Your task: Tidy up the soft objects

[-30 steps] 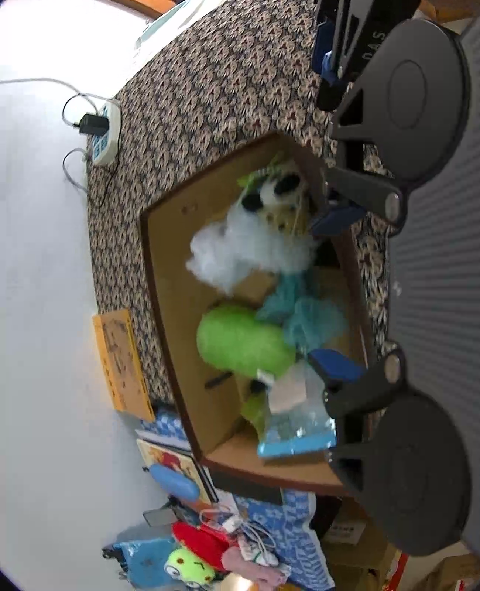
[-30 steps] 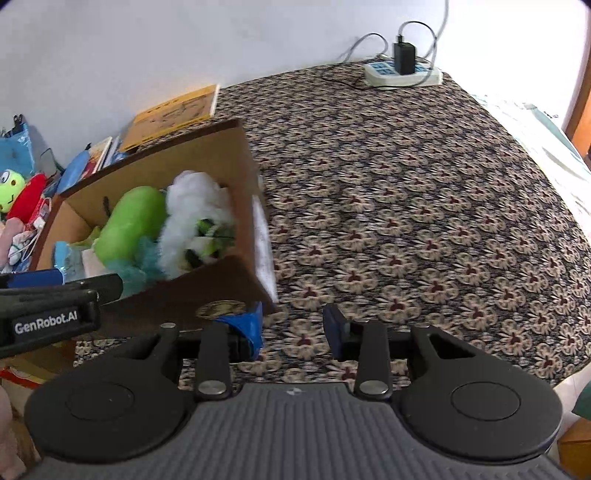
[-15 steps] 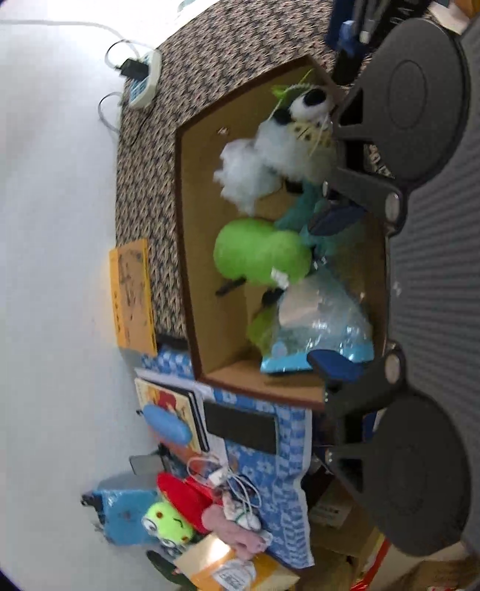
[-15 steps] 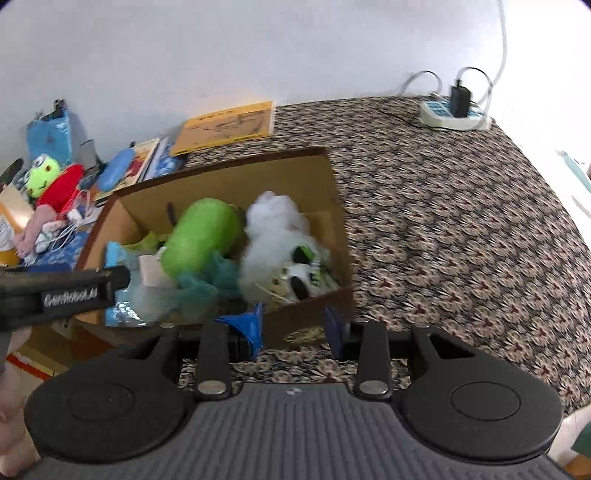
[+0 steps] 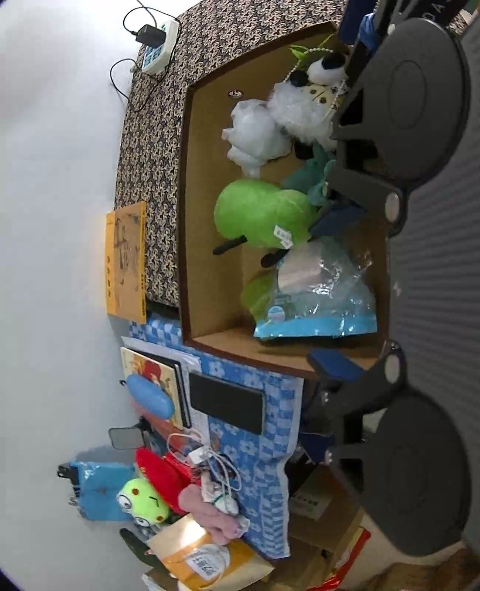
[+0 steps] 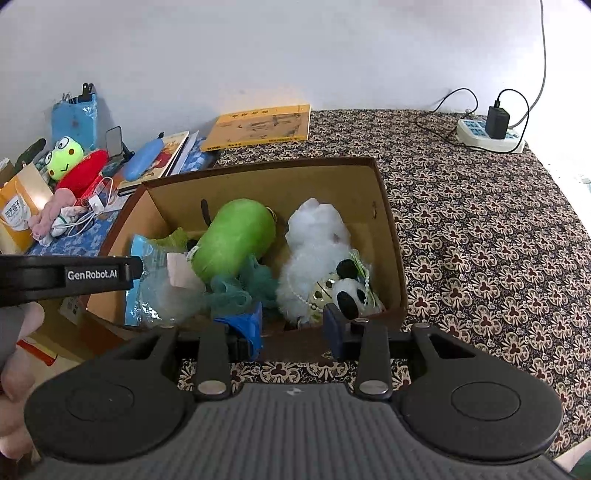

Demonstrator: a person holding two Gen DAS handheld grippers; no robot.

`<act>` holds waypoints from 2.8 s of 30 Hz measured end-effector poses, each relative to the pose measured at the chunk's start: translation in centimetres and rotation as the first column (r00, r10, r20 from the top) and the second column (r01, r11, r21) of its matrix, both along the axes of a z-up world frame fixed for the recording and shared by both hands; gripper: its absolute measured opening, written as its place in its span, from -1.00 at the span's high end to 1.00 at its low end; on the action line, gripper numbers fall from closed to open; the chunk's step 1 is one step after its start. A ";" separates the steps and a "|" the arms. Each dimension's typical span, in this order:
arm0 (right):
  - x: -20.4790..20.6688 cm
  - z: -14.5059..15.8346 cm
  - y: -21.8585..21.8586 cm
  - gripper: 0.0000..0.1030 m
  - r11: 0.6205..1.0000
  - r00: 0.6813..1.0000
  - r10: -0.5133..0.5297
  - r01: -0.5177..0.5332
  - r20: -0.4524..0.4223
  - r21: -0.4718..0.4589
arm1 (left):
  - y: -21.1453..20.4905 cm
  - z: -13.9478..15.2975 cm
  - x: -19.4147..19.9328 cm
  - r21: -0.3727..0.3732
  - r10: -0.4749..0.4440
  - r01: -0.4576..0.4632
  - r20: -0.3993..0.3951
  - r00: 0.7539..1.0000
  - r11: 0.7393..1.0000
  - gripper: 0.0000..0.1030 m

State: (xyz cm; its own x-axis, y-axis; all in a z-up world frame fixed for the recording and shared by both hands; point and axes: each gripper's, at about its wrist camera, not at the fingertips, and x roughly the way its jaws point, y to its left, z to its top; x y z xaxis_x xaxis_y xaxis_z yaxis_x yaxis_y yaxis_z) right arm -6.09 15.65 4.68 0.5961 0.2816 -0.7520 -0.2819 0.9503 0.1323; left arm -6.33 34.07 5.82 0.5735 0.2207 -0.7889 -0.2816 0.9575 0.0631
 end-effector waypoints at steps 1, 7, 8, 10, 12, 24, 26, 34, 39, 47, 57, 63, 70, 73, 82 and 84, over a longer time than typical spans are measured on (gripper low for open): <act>0.2 0.0 -0.1 0.62 1.000 1.000 -0.006 0.006 0.000 0.006 | 0.0 0.0 0.1 -0.003 -0.002 0.002 0.000 1.000 1.000 -0.30; 0.9 -0.1 -0.4 0.62 1.000 1.000 -0.010 0.010 0.004 0.008 | -0.2 -0.3 1.1 0.005 0.004 -0.004 -0.003 1.000 1.000 -0.30; 1.0 -0.1 -0.4 0.62 1.000 1.000 -0.012 0.012 0.010 0.002 | -0.3 -0.3 1.2 0.008 0.004 -0.004 -0.005 1.000 1.000 -0.30; 1.4 -0.1 -0.6 0.62 1.000 1.000 -0.016 0.016 0.011 0.008 | -0.6 -0.4 1.4 0.021 0.004 -0.003 -0.012 1.000 1.000 -0.30; 1.7 -0.1 -0.7 0.62 1.000 1.000 -0.022 0.022 0.011 0.019 | -0.7 -0.4 1.6 0.023 0.004 -0.004 -0.015 1.000 1.000 -0.30; 3.3 -0.7 -0.6 0.61 1.000 0.999 -0.019 0.018 0.027 0.025 | -1.3 -1.3 1.6 0.044 0.010 -0.008 -0.057 0.998 0.999 -0.30; 3.5 -0.9 -0.7 0.61 0.999 1.000 -0.018 0.017 0.022 0.030 | -1.4 -1.5 1.5 0.048 0.013 -0.010 -0.065 0.998 0.999 -0.30; 4.1 -1.4 -1.0 0.60 0.999 1.000 -0.017 0.017 0.012 0.039 | -1.9 -1.8 1.5 0.074 0.026 -0.020 -0.078 0.997 0.997 -0.30; 4.4 -1.6 -1.0 0.60 0.999 1.000 -0.014 0.013 0.021 0.032 | -2.1 -2.0 1.5 0.072 0.030 -0.023 -0.088 0.996 0.997 -0.30; 4.9 -2.0 -1.2 0.59 1.000 1.000 -0.008 0.008 0.018 0.024 | -2.4 -2.5 1.5 0.069 0.032 -0.026 -0.094 0.995 0.997 -0.30; 5.3 -2.2 -1.7 0.59 0.999 1.000 -0.013 0.013 0.009 0.029 | -2.7 -2.9 1.7 0.070 0.029 -0.022 -0.103 0.994 0.997 -0.30; 5.4 -2.4 -1.5 0.58 1.000 1.000 -0.013 0.013 0.008 0.022 | -2.3 -3.2 1.9 0.065 0.038 -0.032 -0.102 0.994 0.997 -0.30; 5.8 -2.5 -1.4 0.58 1.000 1.000 -0.002 0.001 0.010 0.017 | -2.0 -3.4 2.1 0.058 0.042 -0.036 -0.098 0.994 0.998 -0.30; 5.9 -2.6 -1.4 0.58 1.000 1.000 0.001 -0.001 0.009 0.017 | -2.1 -3.4 2.2 0.053 0.039 -0.034 -0.098 0.994 0.998 -0.30; 6.1 -3.1 -1.6 0.58 1.000 1.000 0.005 -0.005 -0.008 0.008 | -2.3 -3.9 2.4 0.045 0.030 -0.025 -0.103 0.994 0.999 -0.30; 6.1 -3.1 -1.6 0.58 1.000 1.000 0.006 -0.006 -0.009 0.007 | -2.3 -4.0 2.3 0.046 0.030 -0.025 -0.103 0.994 0.999 -0.30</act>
State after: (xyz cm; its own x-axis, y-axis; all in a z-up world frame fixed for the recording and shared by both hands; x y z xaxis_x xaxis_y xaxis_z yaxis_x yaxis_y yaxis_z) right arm 0.01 14.08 1.60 0.5878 0.2908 -0.7550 -0.2868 0.9475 0.1416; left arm -4.00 31.75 1.87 0.4823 0.2716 -0.8328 -0.2972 0.9450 0.1361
